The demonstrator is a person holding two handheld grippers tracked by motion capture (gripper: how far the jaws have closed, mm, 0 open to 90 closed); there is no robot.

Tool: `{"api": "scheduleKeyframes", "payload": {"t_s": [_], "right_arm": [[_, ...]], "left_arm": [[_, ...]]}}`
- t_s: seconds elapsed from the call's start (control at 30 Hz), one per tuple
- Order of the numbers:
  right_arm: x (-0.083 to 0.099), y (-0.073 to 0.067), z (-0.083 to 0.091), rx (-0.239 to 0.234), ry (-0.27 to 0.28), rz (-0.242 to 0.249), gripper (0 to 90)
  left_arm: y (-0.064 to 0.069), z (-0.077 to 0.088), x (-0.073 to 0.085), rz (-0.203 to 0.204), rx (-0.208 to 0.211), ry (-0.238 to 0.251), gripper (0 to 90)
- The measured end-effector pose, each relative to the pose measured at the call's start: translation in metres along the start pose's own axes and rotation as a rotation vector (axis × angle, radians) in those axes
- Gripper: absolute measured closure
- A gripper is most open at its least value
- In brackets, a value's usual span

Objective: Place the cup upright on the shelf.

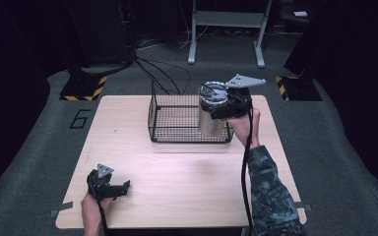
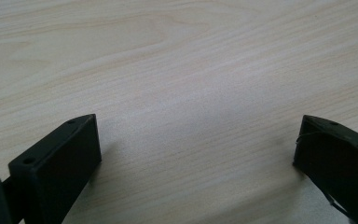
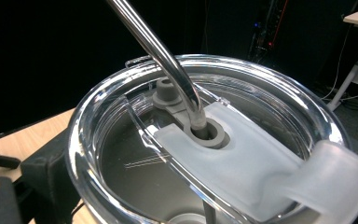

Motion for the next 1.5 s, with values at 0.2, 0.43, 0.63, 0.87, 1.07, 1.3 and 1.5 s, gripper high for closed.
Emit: {"api": "scheduleKeyframes", "payload": {"t_s": [0.2, 0.43, 0.63, 0.87, 1.07, 1.3, 1.5], "right_arm": [[-0.009, 0.01, -0.016, 0.0, -0.006, -0.007, 3.6], [-0.009, 0.017, -0.028, -0.002, -0.016, -0.019, 3.6], [-0.009, 0.024, -0.035, 0.005, -0.019, -0.039, 3.6], [-0.011, 0.03, -0.047, 0.015, -0.029, -0.038, 3.6], [-0.013, 0.035, -0.055, 0.024, -0.033, -0.049, 3.7], [-0.013, 0.04, -0.063, 0.035, -0.04, -0.05, 3.6], [-0.008, 0.046, -0.076, 0.042, -0.053, -0.049, 3.6]], "left_arm": [[0.0, 0.0, 0.0, 0.0, 0.0, 0.0, 0.3], [0.0, 0.0, 0.0, 0.0, 0.0, 0.0, 0.3], [0.0, 0.0, 0.0, 0.0, -0.001, 0.001, 0.3], [-0.001, 0.001, 0.001, -0.016, 0.001, -0.007, 0.3], [-0.001, 0.001, 0.001, -0.015, 0.0, -0.007, 0.3], [-0.001, 0.001, 0.001, -0.015, 0.001, -0.007, 0.3], [-0.001, 0.001, 0.001, -0.013, 0.002, -0.007, 0.3]]}}
Point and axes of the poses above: each handheld gripper's, and its own axes: z roughly backward along the jaws, x roughly out of its underside, y roughly to its right, the point moved 10 cm from there along -z, roughly forward along the jaws, and after that the axes turned 11 degrees about -x, right-handed, at the moved point
